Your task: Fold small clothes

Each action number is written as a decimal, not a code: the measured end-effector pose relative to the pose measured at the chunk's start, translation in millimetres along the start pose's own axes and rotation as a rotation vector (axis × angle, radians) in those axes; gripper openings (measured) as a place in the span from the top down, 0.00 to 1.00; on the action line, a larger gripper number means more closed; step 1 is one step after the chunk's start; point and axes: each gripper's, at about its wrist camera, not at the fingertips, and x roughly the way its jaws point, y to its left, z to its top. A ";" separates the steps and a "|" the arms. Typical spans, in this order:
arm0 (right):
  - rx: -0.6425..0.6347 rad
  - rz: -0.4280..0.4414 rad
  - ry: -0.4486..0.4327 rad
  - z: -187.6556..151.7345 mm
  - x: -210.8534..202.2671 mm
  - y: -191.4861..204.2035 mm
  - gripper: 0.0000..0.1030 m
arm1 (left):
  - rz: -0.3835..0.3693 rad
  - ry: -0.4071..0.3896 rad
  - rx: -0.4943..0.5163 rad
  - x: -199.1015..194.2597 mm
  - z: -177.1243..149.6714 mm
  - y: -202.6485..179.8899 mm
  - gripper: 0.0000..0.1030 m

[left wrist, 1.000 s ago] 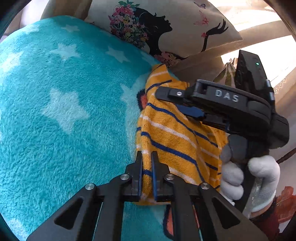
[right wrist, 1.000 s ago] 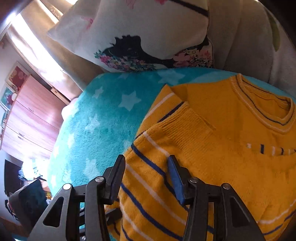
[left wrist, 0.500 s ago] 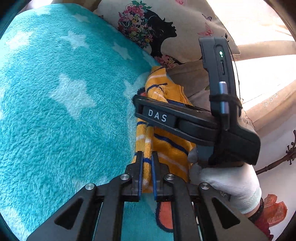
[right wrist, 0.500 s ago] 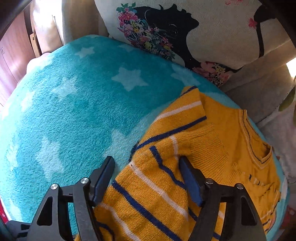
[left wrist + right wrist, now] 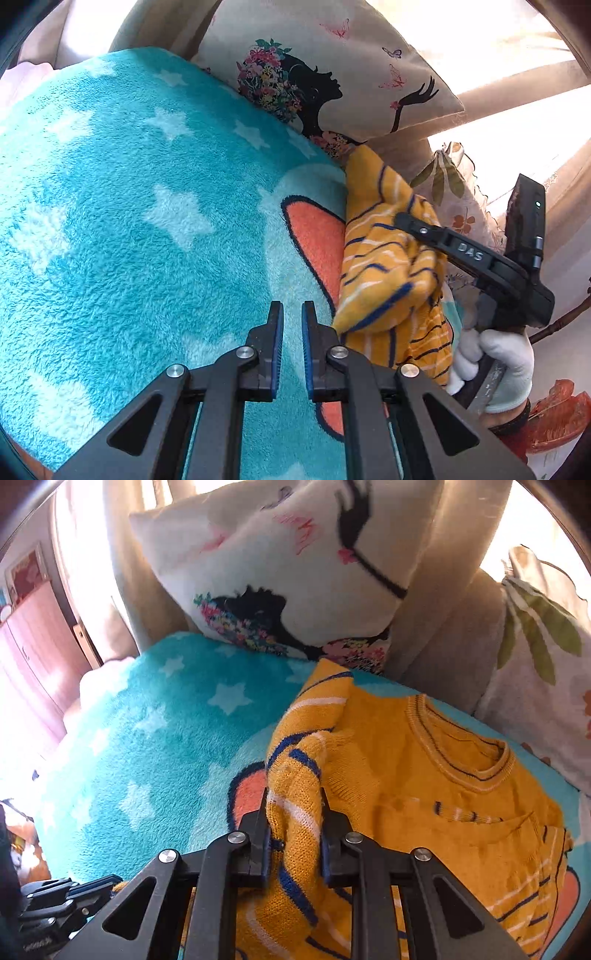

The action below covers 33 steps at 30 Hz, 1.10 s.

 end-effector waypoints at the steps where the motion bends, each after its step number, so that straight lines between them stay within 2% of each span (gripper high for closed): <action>1: 0.028 0.007 -0.017 -0.5 -7.8 -12.9 0.81 | 0.007 0.005 0.012 3.1 -0.7 -5.1 0.90; 3: 0.094 0.020 -0.049 -9.8 -29.0 -46.1 0.81 | 0.021 0.016 0.040 10.0 -3.5 -16.4 0.86; 11: 0.344 0.034 -0.132 -61.9 -87.1 -178.4 0.81 | 0.022 0.100 0.168 47.8 -16.7 -76.7 0.85; 15: 0.460 0.040 -0.127 -93.4 -90.9 -227.4 0.81 | 0.007 0.142 0.235 65.9 -23.6 -111.4 0.84; 17: 0.506 0.077 -0.111 -109.8 -82.9 -247.4 0.81 | -0.001 0.161 0.265 76.5 -27.5 -129.9 0.79; 19: 0.564 0.097 -0.081 -124.9 -71.0 -262.8 0.75 | -0.015 0.176 0.303 86.9 -30.8 -149.7 0.79; 21: 0.601 0.107 -0.085 -136.8 -70.1 -272.8 0.66 | -0.025 0.193 0.347 99.0 -34.4 -169.7 0.77; 24: 0.632 0.122 -0.128 -146.2 -87.5 -277.9 0.64 | -0.011 0.231 0.400 121.1 -45.6 -190.2 0.75; 26: 0.623 0.108 -0.164 -148.5 -106.4 -277.0 0.63 | 0.028 0.246 0.443 132.0 -57.9 -197.9 0.74; 30: 0.540 0.088 -0.239 -147.0 -141.7 -257.9 0.62 | 0.102 0.184 0.563 130.4 -80.2 -208.8 0.74; 32: 0.470 0.099 -0.259 -145.2 -153.7 -238.5 0.62 | 0.116 0.180 0.578 129.4 -82.1 -210.3 0.74; 33: 0.435 0.123 -0.267 -145.0 -157.4 -227.9 0.65 | 0.118 0.182 0.577 129.1 -81.7 -210.2 0.74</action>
